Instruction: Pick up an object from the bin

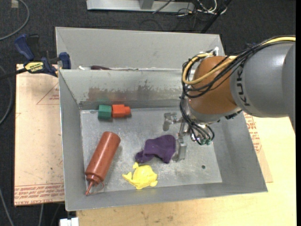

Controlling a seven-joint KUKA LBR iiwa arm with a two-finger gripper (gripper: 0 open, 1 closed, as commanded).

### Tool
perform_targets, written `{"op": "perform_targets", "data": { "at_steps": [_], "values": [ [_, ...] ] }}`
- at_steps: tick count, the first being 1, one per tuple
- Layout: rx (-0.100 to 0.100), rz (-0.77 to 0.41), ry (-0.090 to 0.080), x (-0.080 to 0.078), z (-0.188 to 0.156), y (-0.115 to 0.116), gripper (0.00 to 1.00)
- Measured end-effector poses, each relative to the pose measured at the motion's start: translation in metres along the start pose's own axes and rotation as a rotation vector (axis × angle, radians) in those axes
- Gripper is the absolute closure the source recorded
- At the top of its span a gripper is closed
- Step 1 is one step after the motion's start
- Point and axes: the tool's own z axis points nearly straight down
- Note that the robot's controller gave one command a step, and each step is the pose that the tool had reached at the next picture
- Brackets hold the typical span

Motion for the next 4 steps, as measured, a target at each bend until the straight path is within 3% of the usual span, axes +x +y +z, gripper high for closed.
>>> {"op": "perform_targets", "data": {
  "at_steps": [1,2,3,4],
  "values": [
    [-0.005,-0.192,0.011,-0.053,0.048,-0.015,1.00],
    [-0.006,-0.192,0.013,-0.053,0.048,-0.015,0.00],
    [-0.006,-0.192,0.013,-0.053,0.048,-0.015,0.00],
    [-0.008,-0.191,0.011,0.003,0.048,0.040,1.00]
  ]
}}
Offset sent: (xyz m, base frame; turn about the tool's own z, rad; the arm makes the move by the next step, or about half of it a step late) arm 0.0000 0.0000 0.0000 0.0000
